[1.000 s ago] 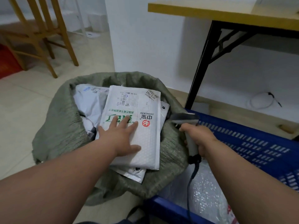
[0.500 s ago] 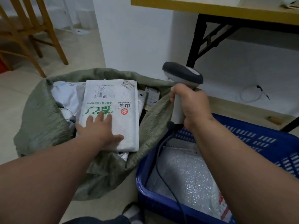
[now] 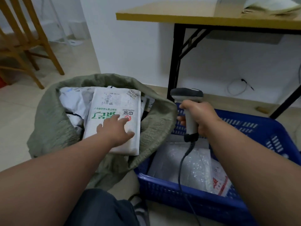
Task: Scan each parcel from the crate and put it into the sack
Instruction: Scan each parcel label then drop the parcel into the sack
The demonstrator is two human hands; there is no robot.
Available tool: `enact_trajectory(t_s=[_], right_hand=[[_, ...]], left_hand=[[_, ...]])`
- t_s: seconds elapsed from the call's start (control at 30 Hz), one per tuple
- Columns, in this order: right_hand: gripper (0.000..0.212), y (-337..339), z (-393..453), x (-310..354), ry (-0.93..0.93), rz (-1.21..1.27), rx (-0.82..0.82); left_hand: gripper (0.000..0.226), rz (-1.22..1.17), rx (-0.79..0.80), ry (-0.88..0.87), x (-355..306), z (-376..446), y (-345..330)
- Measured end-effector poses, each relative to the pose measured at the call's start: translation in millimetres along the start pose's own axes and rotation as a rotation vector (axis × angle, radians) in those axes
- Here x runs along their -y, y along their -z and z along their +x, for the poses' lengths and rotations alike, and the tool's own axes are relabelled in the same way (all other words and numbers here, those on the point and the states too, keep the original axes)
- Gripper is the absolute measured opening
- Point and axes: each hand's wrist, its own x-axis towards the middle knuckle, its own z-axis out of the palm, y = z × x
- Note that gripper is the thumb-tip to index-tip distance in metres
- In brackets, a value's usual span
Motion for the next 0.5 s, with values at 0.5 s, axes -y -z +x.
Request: enact_trajectory(t_s=[0.5], right_hand=[[0.023,144.8,41.6,-72.7,-0.168,-0.132,-0.150]], left_hand=[[0.043,0.093,-0.181,-0.672,-195.1,-7.3,-31.5]])
